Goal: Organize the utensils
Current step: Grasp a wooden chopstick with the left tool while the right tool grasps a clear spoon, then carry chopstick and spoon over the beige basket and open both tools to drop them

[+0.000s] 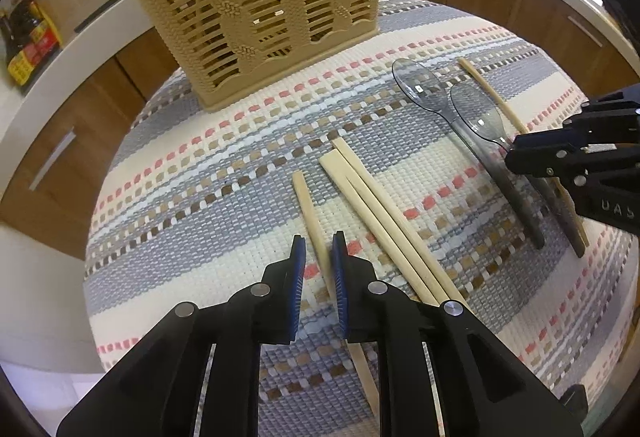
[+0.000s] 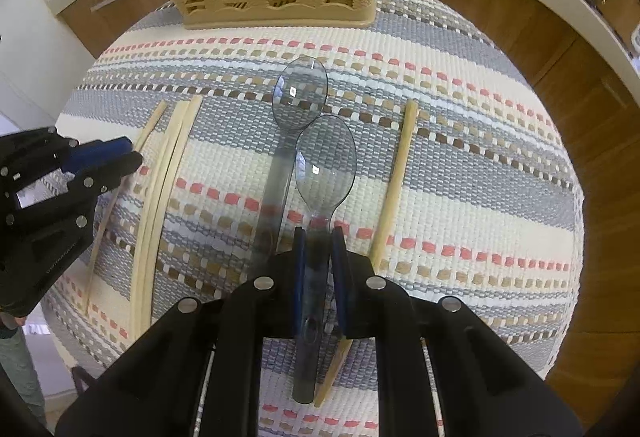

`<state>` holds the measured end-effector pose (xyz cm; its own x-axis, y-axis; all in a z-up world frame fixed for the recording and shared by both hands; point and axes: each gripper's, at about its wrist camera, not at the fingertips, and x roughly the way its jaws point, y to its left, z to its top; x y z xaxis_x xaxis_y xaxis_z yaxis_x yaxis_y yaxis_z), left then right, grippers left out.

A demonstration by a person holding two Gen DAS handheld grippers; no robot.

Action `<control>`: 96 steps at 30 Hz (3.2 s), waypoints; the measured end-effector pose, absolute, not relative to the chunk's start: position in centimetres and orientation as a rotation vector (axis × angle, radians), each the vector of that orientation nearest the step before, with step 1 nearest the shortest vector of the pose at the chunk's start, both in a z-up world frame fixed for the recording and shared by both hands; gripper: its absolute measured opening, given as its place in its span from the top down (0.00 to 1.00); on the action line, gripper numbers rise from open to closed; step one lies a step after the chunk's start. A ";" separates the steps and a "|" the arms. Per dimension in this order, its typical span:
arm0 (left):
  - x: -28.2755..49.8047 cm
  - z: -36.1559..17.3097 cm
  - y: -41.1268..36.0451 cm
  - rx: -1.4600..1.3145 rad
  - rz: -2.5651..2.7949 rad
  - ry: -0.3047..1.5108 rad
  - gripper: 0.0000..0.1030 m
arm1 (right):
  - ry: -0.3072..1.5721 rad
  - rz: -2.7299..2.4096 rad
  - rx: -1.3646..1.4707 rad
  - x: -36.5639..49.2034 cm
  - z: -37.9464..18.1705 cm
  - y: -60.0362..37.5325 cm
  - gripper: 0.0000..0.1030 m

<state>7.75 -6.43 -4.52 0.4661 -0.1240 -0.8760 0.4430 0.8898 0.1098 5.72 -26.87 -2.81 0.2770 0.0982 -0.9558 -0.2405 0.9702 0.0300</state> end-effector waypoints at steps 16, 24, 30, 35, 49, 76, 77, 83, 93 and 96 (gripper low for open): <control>6.3 -2.3 -4.3 0.173 -0.351 0.915 0.97 | 1.107 0.319 -0.133 1.8 0.3 -27.3 0.90; 3.9 3.4 -3.3 0.084 -0.393 0.722 0.97 | 1.002 0.364 -0.128 0.8 3.9 -27.0 0.90; 2.8 7.0 -4.0 0.056 -0.411 0.593 0.97 | 0.914 0.416 -0.130 0.0 6.8 -25.9 0.91; 2.1 9.9 -3.7 0.020 -0.405 0.469 0.97 | 0.811 0.449 -0.133 0.0 9.3 -25.2 0.91; 6.9 14.8 0.5 -0.158 -0.446 0.257 0.96 | 0.575 0.521 -0.031 4.7 14.8 -25.8 0.90; 19.4 14.0 -3.6 -0.268 -0.271 0.016 0.96 | 0.351 0.247 0.072 20.9 11.9 -28.6 0.90; 19.5 13.6 -3.8 -0.264 -0.271 0.018 0.96 | 0.347 0.247 0.070 20.7 11.8 -28.7 0.90; 19.2 12.0 -3.7 -0.269 -0.296 0.046 0.95 | 0.353 0.274 0.052 19.8 11.5 -29.1 0.89; 15.4 12.2 -1.4 -0.262 -0.367 0.138 0.58 | 0.415 0.305 0.071 13.7 12.2 -30.3 0.68; 13.6 12.4 -0.8 -0.250 -0.383 0.178 0.56 | 0.501 0.297 0.046 11.5 12.4 -30.2 0.68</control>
